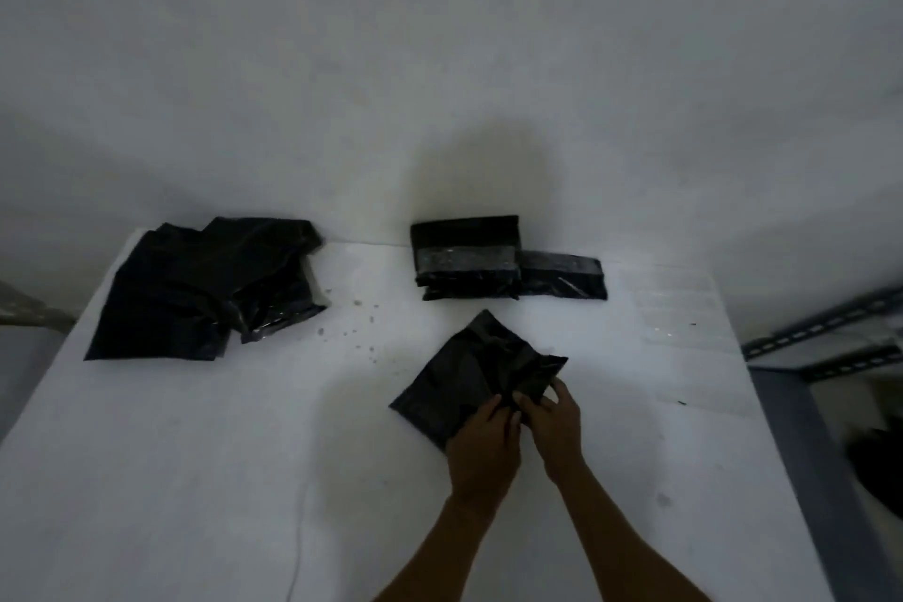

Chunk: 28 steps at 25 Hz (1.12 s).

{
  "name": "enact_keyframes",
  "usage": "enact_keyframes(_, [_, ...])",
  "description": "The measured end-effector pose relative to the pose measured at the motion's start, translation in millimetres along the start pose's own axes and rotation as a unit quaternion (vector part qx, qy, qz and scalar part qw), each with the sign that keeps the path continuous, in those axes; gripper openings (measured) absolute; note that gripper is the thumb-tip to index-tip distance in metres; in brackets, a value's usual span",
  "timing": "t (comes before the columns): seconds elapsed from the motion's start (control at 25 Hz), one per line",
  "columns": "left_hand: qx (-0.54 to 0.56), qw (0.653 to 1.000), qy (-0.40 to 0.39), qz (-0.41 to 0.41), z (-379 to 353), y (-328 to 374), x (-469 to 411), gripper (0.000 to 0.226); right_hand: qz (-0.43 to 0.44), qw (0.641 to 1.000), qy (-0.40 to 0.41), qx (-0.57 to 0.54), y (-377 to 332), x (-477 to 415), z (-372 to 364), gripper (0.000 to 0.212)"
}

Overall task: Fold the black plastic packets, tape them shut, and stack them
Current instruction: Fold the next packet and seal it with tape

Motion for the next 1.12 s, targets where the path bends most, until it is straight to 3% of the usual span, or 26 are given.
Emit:
enact_keyframes(0.08, [-0.031,0.998,-0.051,0.020,-11.2,0.9,-10.3,0.034,-0.003,0.999,0.037,0.037,9.8,-9.8,32.4,0.063])
enact_keyframes(0.16, [-0.137,0.980,-0.139,0.035,-26.3,-9.0,-18.5,0.054,0.005,0.991,0.107,0.077,11.1,-20.6,59.5,0.073])
enact_keyframes(0.28, [-0.245,0.937,-0.247,0.008,-33.3,-23.6,-24.8,0.064,0.090,0.949,0.242,0.183,8.4,-20.0,81.4,0.072])
enact_keyframes(0.36, [-0.235,0.942,-0.239,-0.010,-35.0,-20.9,-24.8,0.066,0.238,0.911,0.161,0.296,9.2,-8.2,62.8,0.055])
enact_keyframes(0.44, [-0.238,0.941,-0.236,-0.034,-41.8,-19.7,-22.1,0.067,0.365,0.820,0.000,0.440,32.4,3.9,32.5,0.048])
enact_keyframes(0.48, [-0.250,0.936,-0.240,-0.060,-46.6,-20.7,-22.1,0.067,0.373,0.784,-0.048,0.494,47.1,5.0,26.4,0.049])
enact_keyframes(0.56, [-0.275,0.921,-0.254,-0.105,-54.9,-28.5,-25.5,0.063,0.283,0.791,-0.043,0.541,66.9,-6.8,36.4,0.059])
enact_keyframes(0.68, [-0.297,0.916,-0.256,-0.088,-48.4,-44.8,-34.2,0.069,0.206,0.794,0.012,0.572,73.2,-21.0,60.0,0.070])
enact_keyframes(0.8, [-0.294,0.922,-0.234,-0.099,-47.8,-43.5,-47.4,0.078,0.216,0.780,0.015,0.587,53.0,-35.6,58.5,0.066])
enact_keyframes(0.92, [-0.275,0.918,-0.248,-0.143,-63.3,-35.6,-65.9,0.078,0.273,0.738,-0.037,0.615,41.0,-53.7,42.1,0.061])
enact_keyframes(1.04, [-0.296,0.905,-0.276,-0.133,-68.5,-49.5,-80.3,0.085,0.242,0.731,-0.041,0.636,36.7,-72.9,59.3,0.061])
enact_keyframes(1.12, [-0.308,0.900,-0.282,-0.122,-67.0,-57.5,-82.8,0.088,0.223,0.731,-0.003,0.645,33.8,-79.9,73.9,0.063])
Point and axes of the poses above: each hand's wrist, its own x-axis away from the middle knuckle, its own z-axis out of the back of the hand, y = z × x, the point moved 4 cm from there along -x, towards the middle knuckle, and after that the axes turned 3 degrees about -z, right-handed, at the moved point
